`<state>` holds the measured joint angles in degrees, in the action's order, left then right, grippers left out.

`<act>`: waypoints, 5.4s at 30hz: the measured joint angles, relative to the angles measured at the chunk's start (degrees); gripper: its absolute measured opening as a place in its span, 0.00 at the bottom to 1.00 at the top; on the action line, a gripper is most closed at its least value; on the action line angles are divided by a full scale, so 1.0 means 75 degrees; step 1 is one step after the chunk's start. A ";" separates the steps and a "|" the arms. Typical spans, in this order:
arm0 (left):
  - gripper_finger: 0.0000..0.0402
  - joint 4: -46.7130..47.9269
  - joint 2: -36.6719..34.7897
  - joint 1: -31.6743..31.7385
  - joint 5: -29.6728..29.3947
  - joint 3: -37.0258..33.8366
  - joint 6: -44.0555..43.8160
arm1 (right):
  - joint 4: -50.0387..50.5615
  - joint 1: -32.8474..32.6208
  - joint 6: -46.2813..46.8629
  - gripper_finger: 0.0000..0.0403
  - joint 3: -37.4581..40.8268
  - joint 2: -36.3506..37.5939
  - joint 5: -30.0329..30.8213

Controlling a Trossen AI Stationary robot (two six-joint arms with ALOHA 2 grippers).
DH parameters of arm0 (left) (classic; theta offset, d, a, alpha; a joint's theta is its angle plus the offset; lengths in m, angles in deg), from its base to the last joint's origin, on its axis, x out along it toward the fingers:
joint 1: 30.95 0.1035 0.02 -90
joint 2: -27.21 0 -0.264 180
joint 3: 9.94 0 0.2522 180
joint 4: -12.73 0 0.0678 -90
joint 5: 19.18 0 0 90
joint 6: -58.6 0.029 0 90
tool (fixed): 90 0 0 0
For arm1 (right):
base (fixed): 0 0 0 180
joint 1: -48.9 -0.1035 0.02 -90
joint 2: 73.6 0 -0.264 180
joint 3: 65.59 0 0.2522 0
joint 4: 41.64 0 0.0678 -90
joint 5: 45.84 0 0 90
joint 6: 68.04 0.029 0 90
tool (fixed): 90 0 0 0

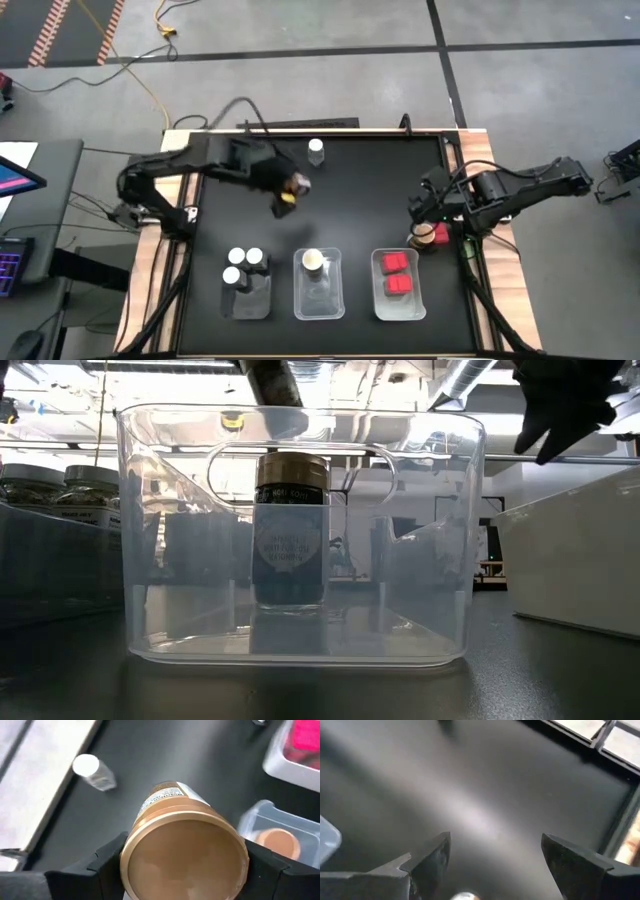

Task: Sort spices by type
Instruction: Put the top golden seasoning bottle into the transparent bin

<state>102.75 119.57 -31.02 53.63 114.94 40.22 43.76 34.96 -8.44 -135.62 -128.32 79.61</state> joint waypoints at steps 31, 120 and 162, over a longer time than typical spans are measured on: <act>0.69 0.0324 0.3456 -0.3554 0.0723 0.3038 -0.1900 | 0.0393 -0.1057 0.0039 0.85 0.0000 -0.0002 -0.0167; 0.72 0.0004 0.5082 -0.2488 0.2113 0.2150 -0.0608 | 0.0381 -0.1022 0.0256 0.85 0.0000 -0.0002 -0.0152; 0.72 -0.0587 0.5378 -0.2584 0.2273 0.2161 -0.0943 | 0.0328 -0.1022 0.0256 0.85 0.0000 0.0001 -0.0152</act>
<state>98.34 159.91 -50.40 70.68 131.15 33.15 46.22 27.30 -6.52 -135.62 -128.32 78.46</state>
